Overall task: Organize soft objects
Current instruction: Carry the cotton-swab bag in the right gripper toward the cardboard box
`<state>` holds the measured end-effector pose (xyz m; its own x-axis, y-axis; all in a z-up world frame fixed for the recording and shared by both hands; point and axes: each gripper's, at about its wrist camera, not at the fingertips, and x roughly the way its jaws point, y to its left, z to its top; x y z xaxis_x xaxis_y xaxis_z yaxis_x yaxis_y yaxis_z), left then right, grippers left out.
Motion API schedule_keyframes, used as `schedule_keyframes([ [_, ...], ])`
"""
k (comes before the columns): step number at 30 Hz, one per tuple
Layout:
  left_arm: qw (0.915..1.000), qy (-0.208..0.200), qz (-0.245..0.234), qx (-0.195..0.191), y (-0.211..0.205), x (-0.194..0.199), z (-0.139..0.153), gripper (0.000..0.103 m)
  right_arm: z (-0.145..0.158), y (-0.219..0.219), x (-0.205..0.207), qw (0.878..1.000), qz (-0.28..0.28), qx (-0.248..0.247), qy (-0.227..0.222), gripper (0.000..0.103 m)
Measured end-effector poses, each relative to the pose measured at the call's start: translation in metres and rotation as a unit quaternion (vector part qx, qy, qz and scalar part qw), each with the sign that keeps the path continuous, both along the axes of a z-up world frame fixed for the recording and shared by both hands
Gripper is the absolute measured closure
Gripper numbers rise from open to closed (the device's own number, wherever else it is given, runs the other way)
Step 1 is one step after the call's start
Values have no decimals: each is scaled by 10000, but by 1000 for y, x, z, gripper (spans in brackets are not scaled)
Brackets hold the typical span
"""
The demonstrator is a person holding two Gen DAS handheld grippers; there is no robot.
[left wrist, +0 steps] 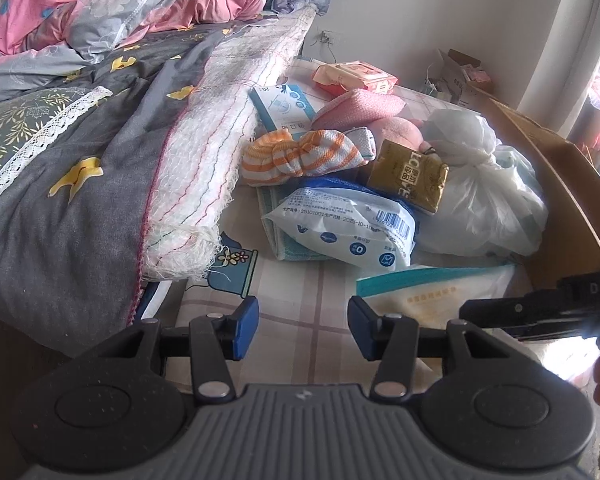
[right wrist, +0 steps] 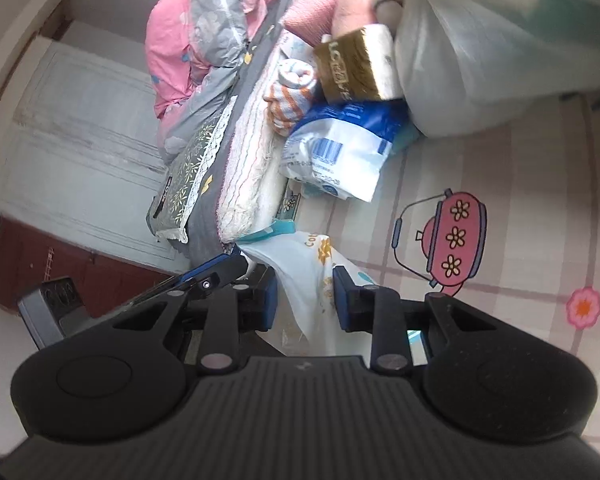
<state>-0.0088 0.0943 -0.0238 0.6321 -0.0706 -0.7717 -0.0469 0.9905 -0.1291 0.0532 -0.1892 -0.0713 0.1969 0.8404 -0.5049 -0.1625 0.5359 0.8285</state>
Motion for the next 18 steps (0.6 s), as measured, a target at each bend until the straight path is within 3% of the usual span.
schedule_keyframes([
  [6,9992,144,-266,-261,-4,5,-8,53,-13,0,22,9972,-598,-445,-1,75],
  [12,9956,348,-748,-434,-24,16,-21,53,-10,14,33,9842,-826,-1486,-495,69],
  [18,9868,677,-1284,-713,-41,23,-35,53,-13,13,23,9821,-783,-1627,-538,61],
])
